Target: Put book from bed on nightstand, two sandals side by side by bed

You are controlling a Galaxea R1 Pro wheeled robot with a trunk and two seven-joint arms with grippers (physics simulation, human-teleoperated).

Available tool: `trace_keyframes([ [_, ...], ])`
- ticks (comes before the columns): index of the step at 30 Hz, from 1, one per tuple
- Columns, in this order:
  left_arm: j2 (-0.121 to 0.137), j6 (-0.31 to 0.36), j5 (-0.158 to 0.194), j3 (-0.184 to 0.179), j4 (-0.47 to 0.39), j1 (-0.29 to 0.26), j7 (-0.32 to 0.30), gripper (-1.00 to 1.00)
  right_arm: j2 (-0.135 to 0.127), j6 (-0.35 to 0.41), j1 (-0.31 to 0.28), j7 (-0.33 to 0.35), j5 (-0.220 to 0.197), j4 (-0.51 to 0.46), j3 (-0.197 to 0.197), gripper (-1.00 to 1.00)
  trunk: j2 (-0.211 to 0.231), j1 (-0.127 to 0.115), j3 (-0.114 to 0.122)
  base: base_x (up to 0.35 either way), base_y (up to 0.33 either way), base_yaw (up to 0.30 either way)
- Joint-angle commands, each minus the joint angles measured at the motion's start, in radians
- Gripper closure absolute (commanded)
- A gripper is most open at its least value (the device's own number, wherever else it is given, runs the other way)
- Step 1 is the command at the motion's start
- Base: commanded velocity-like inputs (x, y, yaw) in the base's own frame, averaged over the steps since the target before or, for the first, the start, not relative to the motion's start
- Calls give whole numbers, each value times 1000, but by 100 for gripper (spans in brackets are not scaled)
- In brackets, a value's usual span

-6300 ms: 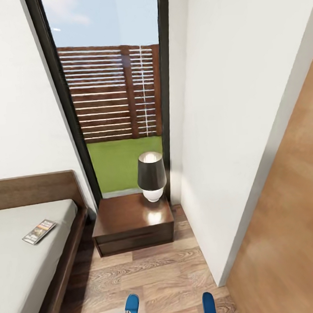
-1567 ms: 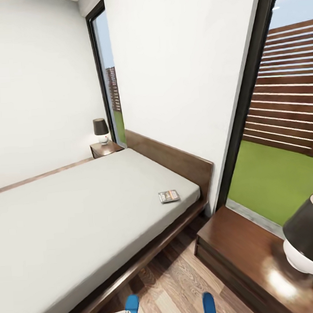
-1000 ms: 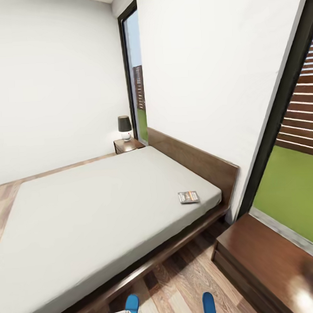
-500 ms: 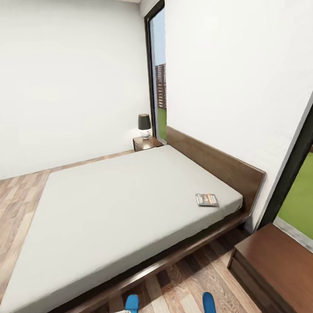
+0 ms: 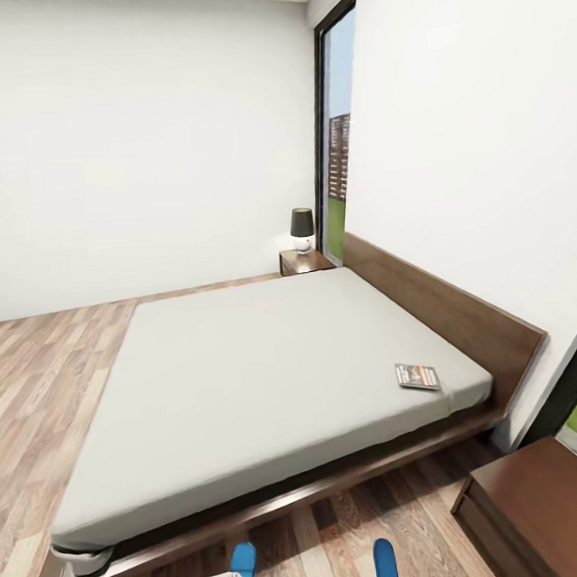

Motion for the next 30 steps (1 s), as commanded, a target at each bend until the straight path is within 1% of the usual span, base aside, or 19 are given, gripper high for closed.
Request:
trace_keyframes([
  [1,0,1,10,-8,1,-1,-2,100,-1,-2,-1,3,-8,0,8,100,-2,1,-2,0,0,286],
  [24,0,1,10,-8,1,-1,-2,100,-2,-1,-1,3,-8,0,7,100,-2,1,-2,0,0,285],
  [27,0,2,10,-8,1,-1,-2,100,-4,-2,-1,3,-8,0,6,100,-2,1,-2,0,0,201],
  [30,0,1,10,-8,1,-1,-2,100,-9,-1,-1,3,-13,0,4,100,-2,1,-2,0,0,73],
])
